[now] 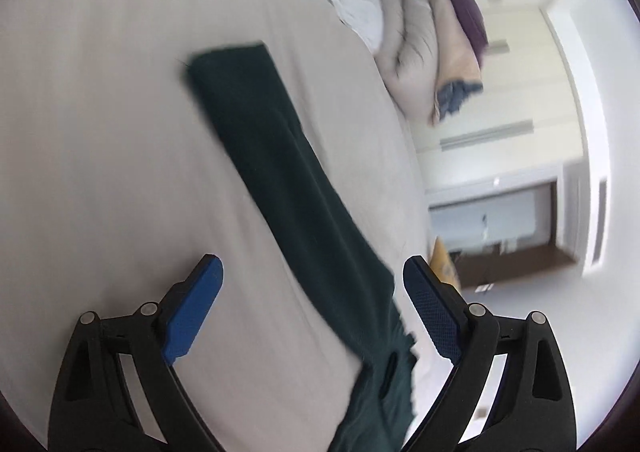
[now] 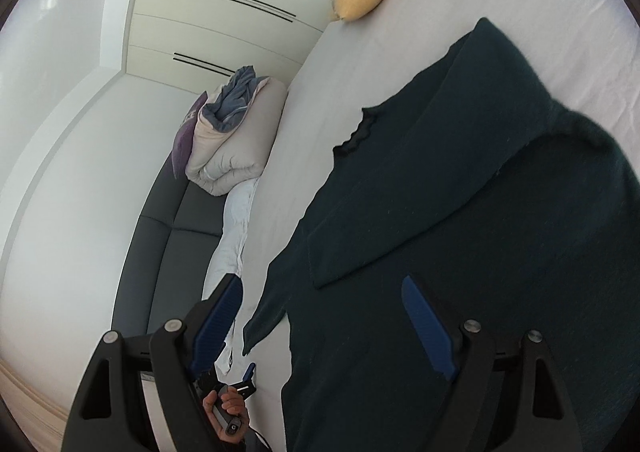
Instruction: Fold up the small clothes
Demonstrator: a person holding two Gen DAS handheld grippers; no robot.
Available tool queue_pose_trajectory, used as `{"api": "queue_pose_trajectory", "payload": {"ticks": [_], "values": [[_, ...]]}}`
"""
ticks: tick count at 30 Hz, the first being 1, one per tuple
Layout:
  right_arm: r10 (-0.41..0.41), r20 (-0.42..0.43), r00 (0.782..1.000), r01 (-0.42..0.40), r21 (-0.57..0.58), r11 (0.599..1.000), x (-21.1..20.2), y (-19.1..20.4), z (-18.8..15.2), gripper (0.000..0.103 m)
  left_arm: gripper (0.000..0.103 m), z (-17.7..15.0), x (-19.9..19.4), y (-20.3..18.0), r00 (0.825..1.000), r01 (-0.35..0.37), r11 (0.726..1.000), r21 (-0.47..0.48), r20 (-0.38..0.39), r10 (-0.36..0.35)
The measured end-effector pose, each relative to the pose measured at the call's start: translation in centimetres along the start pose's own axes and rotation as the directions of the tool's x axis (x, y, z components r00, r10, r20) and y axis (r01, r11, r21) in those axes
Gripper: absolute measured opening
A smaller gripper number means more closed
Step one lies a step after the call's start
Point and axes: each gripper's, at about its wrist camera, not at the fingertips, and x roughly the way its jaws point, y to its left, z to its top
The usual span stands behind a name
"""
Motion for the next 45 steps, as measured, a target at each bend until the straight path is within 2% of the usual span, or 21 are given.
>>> {"api": "queue_pose_trajectory", "payload": {"ticks": [8,12,13,15,16,18,20,22,24,26,28,29,31,33,34,36,38,40,41,42,45], "values": [[-0.006,-0.048,0.999,0.004,-0.042,0.999,3.1,3.5,-2.6,0.085,0.091,4.6,2.4,2.4,0.999,0.031,0.984,-0.175,0.026,-0.026],[-0.002,-0.055,0.998,-0.002,-0.057,0.998,3.7,4.1,-3.2,0.085,0.087,7.3,3.2,3.6,0.997,0.041,0.980,-0.196,0.069,-0.028],[-0.002,-0.054,0.999,-0.001,-0.058,0.998,3.7,4.0,-3.3,0.085,0.082,7.5,3.7,3.6,0.997,0.042,0.981,-0.191,0.072,-0.029],[-0.007,-0.057,0.998,0.004,-0.051,0.999,3.8,4.0,-3.5,0.085,0.040,8.1,5.1,3.8,0.999,0.039,0.982,-0.183,0.039,-0.032],[-0.008,-0.057,0.998,0.005,-0.047,0.999,3.9,3.8,-3.5,0.085,0.030,8.2,5.9,4.1,0.999,0.037,0.981,-0.191,0.019,-0.034],[-0.010,-0.055,0.998,0.007,-0.045,0.999,4.1,3.6,-3.5,0.085,0.018,8.3,7.0,4.7,1.000,0.013,0.979,-0.205,-0.003,-0.014],[-0.011,-0.050,0.999,0.009,-0.043,0.999,4.0,3.3,-3.5,0.085,0.013,8.4,7.2,4.5,1.000,-0.006,0.986,-0.168,0.003,0.007],[-0.012,-0.048,0.999,0.010,-0.039,0.999,3.9,2.9,-3.4,0.085,0.009,8.2,7.0,2.7,0.999,-0.041,0.996,-0.082,0.016,0.042],[-0.011,-0.042,0.999,0.010,-0.036,0.999,3.8,2.5,-3.3,0.085,0.009,7.2,7.1,-0.8,0.997,-0.069,0.996,0.048,0.019,0.069],[-0.007,-0.035,0.999,0.006,-0.034,0.999,3.5,2.1,-3.3,0.085,0.009,5.8,7.5,-4.7,0.996,-0.088,0.980,0.179,0.020,0.086],[-0.012,-0.027,1.000,0.011,-0.035,0.999,3.1,1.6,-3.2,0.085,0.009,3.6,8.1,-8.7,0.996,-0.089,0.949,0.301,0.013,0.089],[-0.014,-0.021,1.000,0.013,-0.035,0.999,2.9,1.4,-3.1,0.085,0.009,2.0,8.5,-11.1,0.996,-0.088,0.924,0.372,0.009,0.091],[-0.009,-0.006,1.000,0.008,-0.029,1.000,2.1,0.8,-2.9,0.085,0.009,-1.8,9.8,-15.7,0.995,-0.079,0.853,0.516,-0.008,0.097],[-0.002,0.011,1.000,0.002,-0.019,1.000,1.4,0.2,-2.6,0.085,0.009,-6.7,11.9,-20.3,0.993,-0.061,0.752,0.657,-0.035,0.112],[-0.003,0.019,1.000,0.003,-0.015,1.000,1.1,-0.1,-2.5,0.085,0.009,-10.0,13.1,-22.3,0.991,-0.042,0.683,0.729,-0.055,0.120],[-0.004,0.031,1.000,0.004,-0.009,1.000,0.6,-0.6,-2.1,0.085,0.009,-15.8,15.0,-25.0,0.987,-0.003,0.565,0.825,-0.088,0.135],[-0.006,0.036,0.999,0.006,-0.004,1.000,0.3,-1.1,-1.6,0.085,0.009,-22.8,16.8,-26.6,0.980,0.029,0.406,0.913,-0.105,0.167],[-0.009,0.036,0.999,0.009,-0.003,1.000,0.4,-1.4,-0.8,0.085,0.009,-29.7,18.7,-26.3,0.971,0.050,0.219,0.974,-0.099,0.219],[-0.014,0.032,0.999,0.014,-0.004,1.000,0.6,-1.5,-0.4,0.085,0.009,-32.0,19.4,-25.8,0.967,0.058,0.165,0.985,-0.097,0.235],[-0.016,0.025,1.000,0.017,-0.007,1.000,0.8,-1.5,0.0,0.085,0.009,-34.0,20.0,-24.6,0.962,0.065,0.129,0.989,-0.097,0.254],[-0.039,-0.011,0.999,0.038,-0.016,0.999,2.5,-1.6,1.7,0.085,0.009,-38.6,20.7,-20.6,0.944,0.071,0.073,0.995,-0.090,0.317]]}}
